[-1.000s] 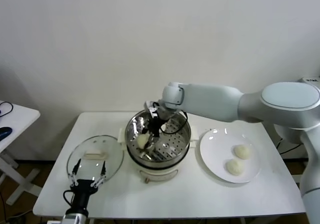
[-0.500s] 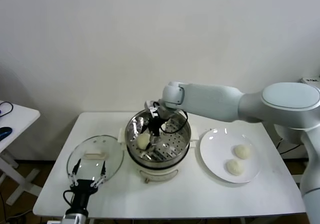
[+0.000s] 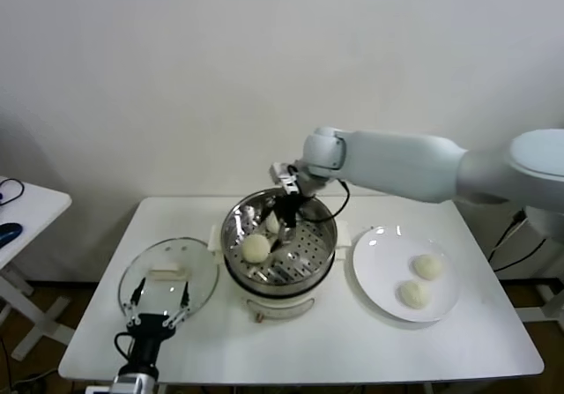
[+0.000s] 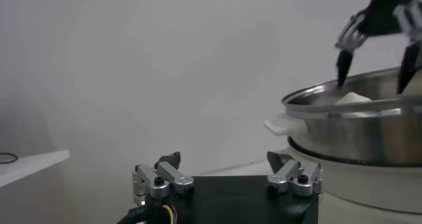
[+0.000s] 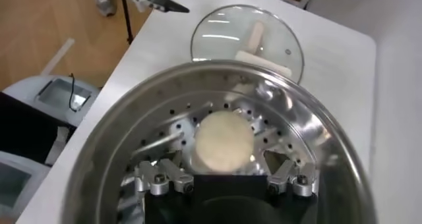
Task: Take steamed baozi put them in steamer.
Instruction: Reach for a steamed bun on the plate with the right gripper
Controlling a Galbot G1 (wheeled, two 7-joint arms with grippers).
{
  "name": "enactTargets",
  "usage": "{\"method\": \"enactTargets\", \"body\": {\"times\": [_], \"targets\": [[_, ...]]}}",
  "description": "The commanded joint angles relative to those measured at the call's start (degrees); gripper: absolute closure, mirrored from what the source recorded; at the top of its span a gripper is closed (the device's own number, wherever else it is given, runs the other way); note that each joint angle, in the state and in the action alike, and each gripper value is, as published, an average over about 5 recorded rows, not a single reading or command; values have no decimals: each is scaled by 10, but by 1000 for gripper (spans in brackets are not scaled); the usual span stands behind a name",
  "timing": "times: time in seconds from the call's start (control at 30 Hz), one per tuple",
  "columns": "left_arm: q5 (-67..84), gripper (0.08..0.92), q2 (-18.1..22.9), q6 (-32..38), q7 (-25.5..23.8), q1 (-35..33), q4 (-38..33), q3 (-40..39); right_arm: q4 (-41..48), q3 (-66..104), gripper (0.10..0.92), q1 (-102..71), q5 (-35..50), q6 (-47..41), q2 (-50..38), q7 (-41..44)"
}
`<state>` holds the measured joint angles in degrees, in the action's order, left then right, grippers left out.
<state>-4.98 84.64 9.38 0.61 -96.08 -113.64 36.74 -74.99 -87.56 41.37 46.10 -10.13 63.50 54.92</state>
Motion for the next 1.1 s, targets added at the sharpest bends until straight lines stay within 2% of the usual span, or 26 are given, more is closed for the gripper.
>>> {"method": "enactTargets", "body": {"times": [0.03, 0.3, 0.5, 0.83, 1.1], "targets": [[11, 177, -7, 10, 1, 6, 4, -2, -143, -35, 203, 106, -29, 14, -180, 31], [10, 177, -8, 9, 4, 18, 1, -8, -169, -103, 203, 157, -142, 74, -374, 81], [-2, 177, -6, 8, 0, 14, 0, -13, -137, 17, 203, 3, -248, 97, -449, 89], [-20, 177, 13, 9, 1, 0, -8, -28, -68, 221, 203, -279, -364, 102, -445, 85], [-30, 177, 19, 7, 2, 1, -7, -33, -22, 302, 203, -389, -406, 101, -408, 61]]}}
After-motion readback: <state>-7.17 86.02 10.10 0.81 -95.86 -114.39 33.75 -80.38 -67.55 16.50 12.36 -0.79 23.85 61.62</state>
